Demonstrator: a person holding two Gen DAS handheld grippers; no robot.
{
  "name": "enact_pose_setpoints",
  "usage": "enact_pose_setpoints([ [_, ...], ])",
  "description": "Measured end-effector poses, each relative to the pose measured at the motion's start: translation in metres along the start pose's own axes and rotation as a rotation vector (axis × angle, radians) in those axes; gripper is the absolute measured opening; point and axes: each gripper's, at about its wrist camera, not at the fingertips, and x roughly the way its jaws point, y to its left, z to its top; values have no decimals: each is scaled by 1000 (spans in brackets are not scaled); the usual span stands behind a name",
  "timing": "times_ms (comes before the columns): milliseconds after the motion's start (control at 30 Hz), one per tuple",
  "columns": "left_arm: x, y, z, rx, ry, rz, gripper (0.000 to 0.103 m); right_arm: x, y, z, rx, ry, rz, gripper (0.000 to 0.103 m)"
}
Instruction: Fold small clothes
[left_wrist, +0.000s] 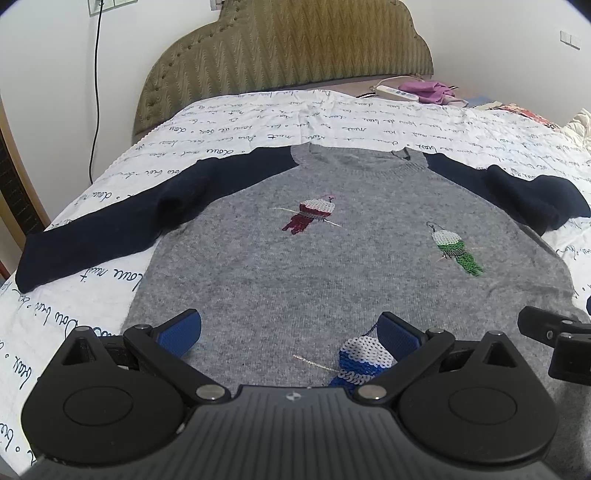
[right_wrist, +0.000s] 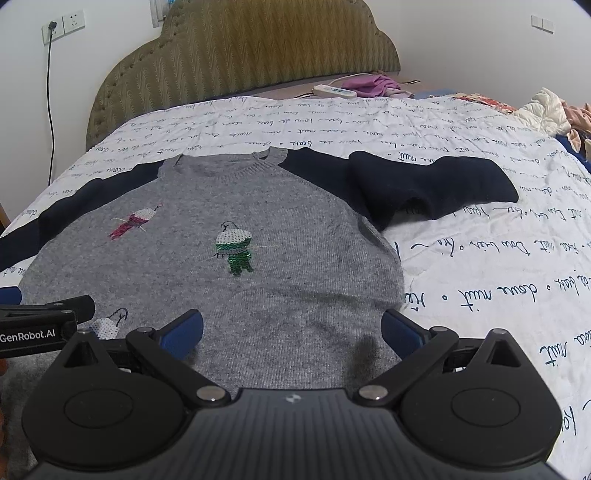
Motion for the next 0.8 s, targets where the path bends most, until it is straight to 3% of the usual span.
enact_pose_setpoints([
  [800,-1,-1,-2,1,13,-5,103,-1,2,-1,0,0,9,103],
])
